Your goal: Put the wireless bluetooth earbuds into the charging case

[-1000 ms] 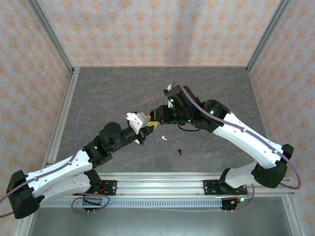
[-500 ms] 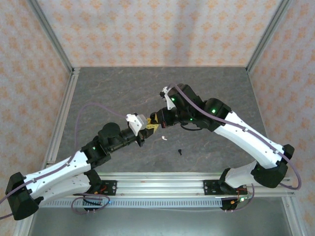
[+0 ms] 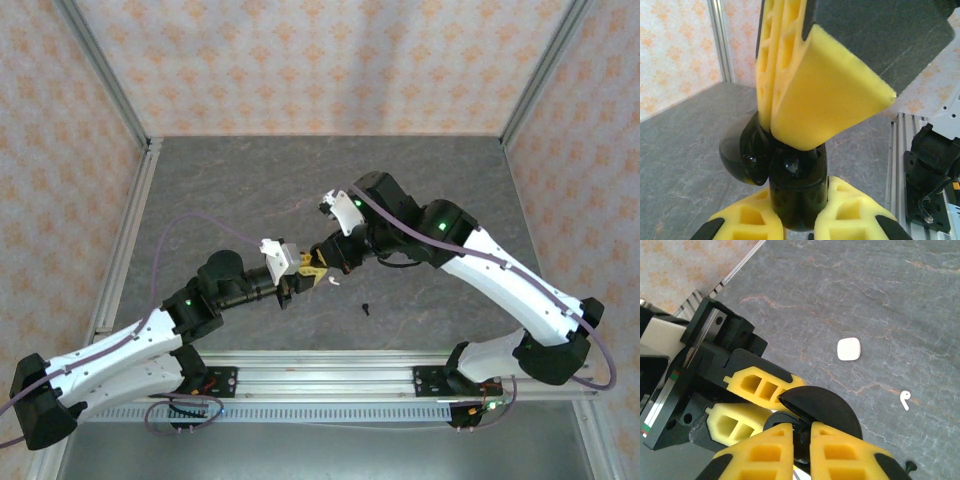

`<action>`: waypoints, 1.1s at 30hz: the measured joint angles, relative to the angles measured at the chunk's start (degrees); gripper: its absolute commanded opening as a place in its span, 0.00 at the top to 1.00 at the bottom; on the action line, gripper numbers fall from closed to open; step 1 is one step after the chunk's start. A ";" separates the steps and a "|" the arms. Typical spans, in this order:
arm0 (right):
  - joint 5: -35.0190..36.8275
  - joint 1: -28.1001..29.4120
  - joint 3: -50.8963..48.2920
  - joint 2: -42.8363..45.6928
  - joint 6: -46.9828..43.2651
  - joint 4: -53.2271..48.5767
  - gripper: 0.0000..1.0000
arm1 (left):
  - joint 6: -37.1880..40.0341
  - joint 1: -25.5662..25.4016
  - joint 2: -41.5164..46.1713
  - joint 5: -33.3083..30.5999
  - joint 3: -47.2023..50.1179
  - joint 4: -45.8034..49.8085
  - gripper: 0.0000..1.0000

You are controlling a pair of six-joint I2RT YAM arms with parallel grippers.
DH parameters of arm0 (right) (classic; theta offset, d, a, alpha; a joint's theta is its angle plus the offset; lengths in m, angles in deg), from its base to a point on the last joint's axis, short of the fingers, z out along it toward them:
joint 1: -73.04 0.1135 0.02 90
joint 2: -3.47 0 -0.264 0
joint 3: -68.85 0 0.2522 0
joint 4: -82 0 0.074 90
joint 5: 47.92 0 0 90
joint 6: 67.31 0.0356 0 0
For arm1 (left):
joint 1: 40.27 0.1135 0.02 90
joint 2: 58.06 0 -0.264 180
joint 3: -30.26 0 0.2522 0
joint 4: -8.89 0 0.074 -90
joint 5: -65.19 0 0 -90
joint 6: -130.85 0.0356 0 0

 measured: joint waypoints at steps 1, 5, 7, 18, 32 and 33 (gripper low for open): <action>-0.35 0.00 0.00 0.00 -0.72 -0.07 0.83 | 0.00 0.00 0.04 0.22 0.00 0.02 1.00; -1.20 0.00 0.00 0.00 -2.73 -0.26 0.82 | -0.02 -0.02 0.13 1.18 0.00 0.02 1.00; -1.40 0.00 0.00 0.00 -3.21 -0.26 0.83 | -0.02 0.00 0.13 1.31 0.00 0.02 1.00; -3.32 -0.07 0.00 -1.07 -4.68 -0.17 0.70 | -0.44 -0.02 -0.52 2.51 0.00 0.09 1.00; -3.04 0.96 0.79 -1.16 -2.86 0.17 0.47 | -1.38 0.00 -0.96 2.10 -0.02 -0.44 1.00; -2.60 1.16 0.85 -1.09 -2.45 0.17 0.45 | -1.42 0.00 -1.03 2.08 -0.07 -0.46 1.00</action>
